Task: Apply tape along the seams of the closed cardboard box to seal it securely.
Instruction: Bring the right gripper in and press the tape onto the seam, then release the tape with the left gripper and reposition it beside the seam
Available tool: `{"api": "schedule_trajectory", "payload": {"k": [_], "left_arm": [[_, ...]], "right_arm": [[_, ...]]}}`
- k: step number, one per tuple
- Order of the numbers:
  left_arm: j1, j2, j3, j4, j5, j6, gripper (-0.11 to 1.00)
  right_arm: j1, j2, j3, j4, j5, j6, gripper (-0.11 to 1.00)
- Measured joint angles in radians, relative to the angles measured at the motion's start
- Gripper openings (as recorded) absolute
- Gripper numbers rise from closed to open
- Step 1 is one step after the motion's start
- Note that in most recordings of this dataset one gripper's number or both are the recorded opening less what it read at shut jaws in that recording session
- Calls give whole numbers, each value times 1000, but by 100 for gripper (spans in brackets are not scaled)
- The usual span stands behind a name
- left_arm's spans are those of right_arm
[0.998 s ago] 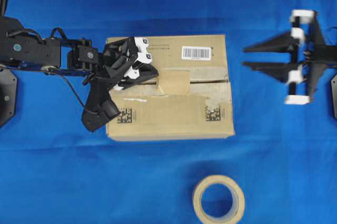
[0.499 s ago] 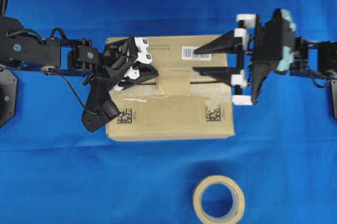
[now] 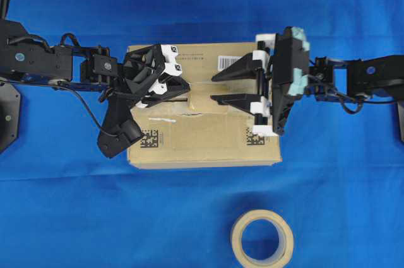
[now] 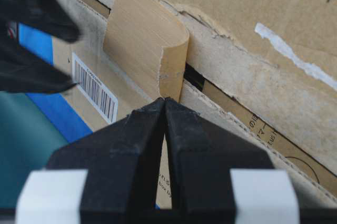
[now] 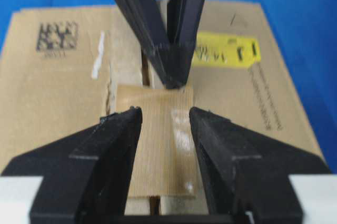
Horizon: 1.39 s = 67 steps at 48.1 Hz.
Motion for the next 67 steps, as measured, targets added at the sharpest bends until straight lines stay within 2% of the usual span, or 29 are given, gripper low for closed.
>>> {"api": "schedule_trajectory", "payload": {"k": [26, 37, 44, 52, 56, 58, 67], "left_arm": [[0, -3, -2, 0, 3, -3, 0], [0, -5, -2, -2, 46, -5, 2], [0, -8, -8, 0, 87, -3, 18], [5, -8, -34, 0, 106, -3, 54], [6, -8, -44, 2, 107, -2, 67], [6, -8, -46, 3, 107, 6, 70], [5, -8, -64, 3, 141, 38, 64]], "right_arm": [[5, 86, -31, 0, 74, 5, 50], [6, 86, -32, 0, 80, 5, 50], [5, 86, -34, 0, 80, 5, 50], [5, 86, -34, 0, 80, 5, 50], [5, 86, -34, 0, 78, 5, 50], [6, 86, -34, 0, 80, 5, 50], [5, 86, -34, -2, 80, 5, 50]]}}
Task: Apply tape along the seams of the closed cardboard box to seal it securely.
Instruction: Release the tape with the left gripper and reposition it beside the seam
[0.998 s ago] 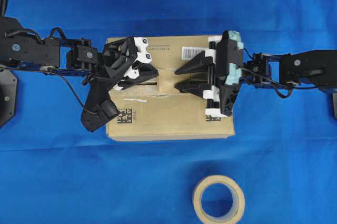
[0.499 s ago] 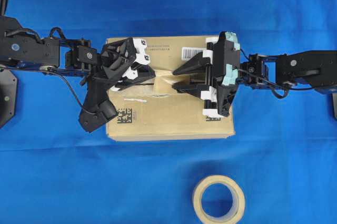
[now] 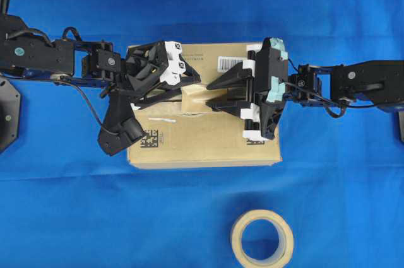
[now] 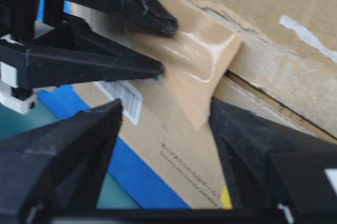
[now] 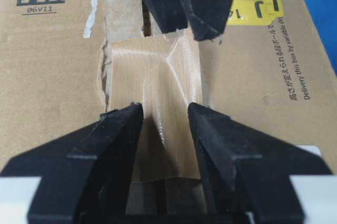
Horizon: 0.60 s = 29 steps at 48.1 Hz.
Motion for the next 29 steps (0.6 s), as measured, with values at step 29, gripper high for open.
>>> {"api": "schedule_trajectory", "payload": {"k": [29], "left_arm": [[0, 2, -75, 0, 262, -14, 64]], "right_arm": [[3, 0, 0, 2, 2, 0, 50]]}}
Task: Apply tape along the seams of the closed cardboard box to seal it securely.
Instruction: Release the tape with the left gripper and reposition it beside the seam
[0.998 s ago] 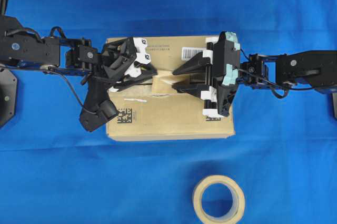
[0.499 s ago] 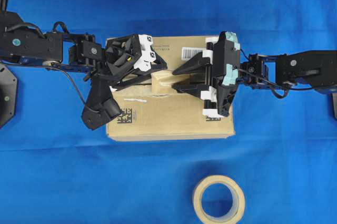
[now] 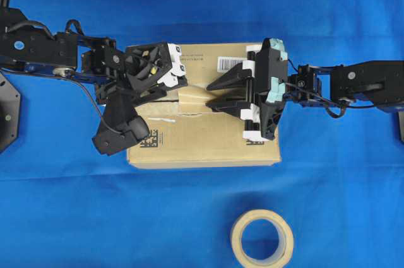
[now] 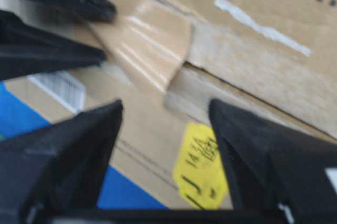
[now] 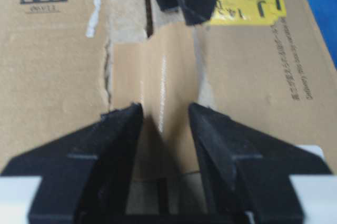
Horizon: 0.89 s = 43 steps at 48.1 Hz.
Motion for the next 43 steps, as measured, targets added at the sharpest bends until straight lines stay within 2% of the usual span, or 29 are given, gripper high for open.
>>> {"api": "schedule_trajectory", "payload": {"k": [16, 24, 30, 35, 37, 40, 43], "left_arm": [[-2, -9, -3, -2, -41, -17, 64], [-9, -66, 37, -6, -167, -115, 64], [-12, -121, 91, -6, -276, -232, 64], [-15, -169, 141, -9, -377, -356, 64], [-20, -183, 158, -12, -416, -414, 63], [-28, -201, 179, -15, -480, -535, 59], [-41, -210, 193, -17, -538, -664, 49]], "right_arm": [[5, -17, 14, -2, 2, 0, 50], [8, -115, 54, 0, 8, -8, 50], [8, -201, 72, -2, 5, -20, 50], [5, -252, 83, -6, -20, -20, 49], [-2, -258, 84, -8, -34, -21, 48], [-14, -259, 84, -8, -57, -21, 45], [-29, -256, 83, -8, -74, -21, 34]]}}
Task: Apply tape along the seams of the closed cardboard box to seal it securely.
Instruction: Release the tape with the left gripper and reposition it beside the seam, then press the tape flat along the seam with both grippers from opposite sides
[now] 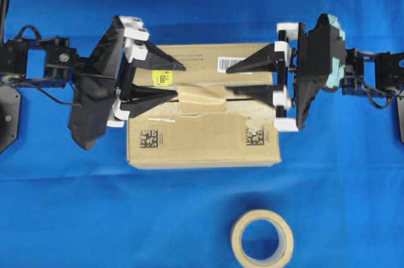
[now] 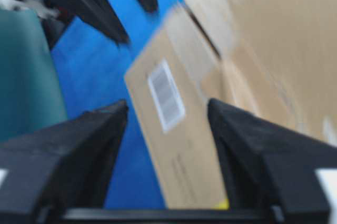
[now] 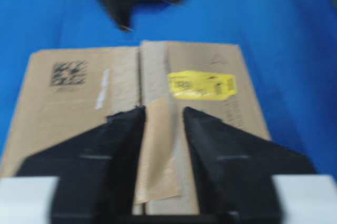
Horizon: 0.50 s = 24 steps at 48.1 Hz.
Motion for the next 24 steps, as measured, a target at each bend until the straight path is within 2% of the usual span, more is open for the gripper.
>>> {"api": "schedule_trajectory", "payload": {"k": [1, 6, 9, 11, 18, 24], "left_arm": [[-5, -3, 6, -2, -26, -64, 42], [-23, 6, 25, 0, -129, -265, 17], [-28, 20, 35, 0, -186, -362, 4], [-29, 37, 38, 2, -219, -410, -1], [-35, 98, 44, 3, -278, -471, 0], [-37, 167, 41, 3, -296, -479, 0]], "right_arm": [[-5, 0, 0, 0, -5, 2, 29], [-28, 28, -14, 2, -18, -2, 1], [-37, 48, -28, 0, -20, -3, 0], [-40, 63, -37, 0, -20, -8, 0], [-41, 127, -80, 0, -20, -8, 0], [-35, 173, -104, -2, -20, -8, 0]]}}
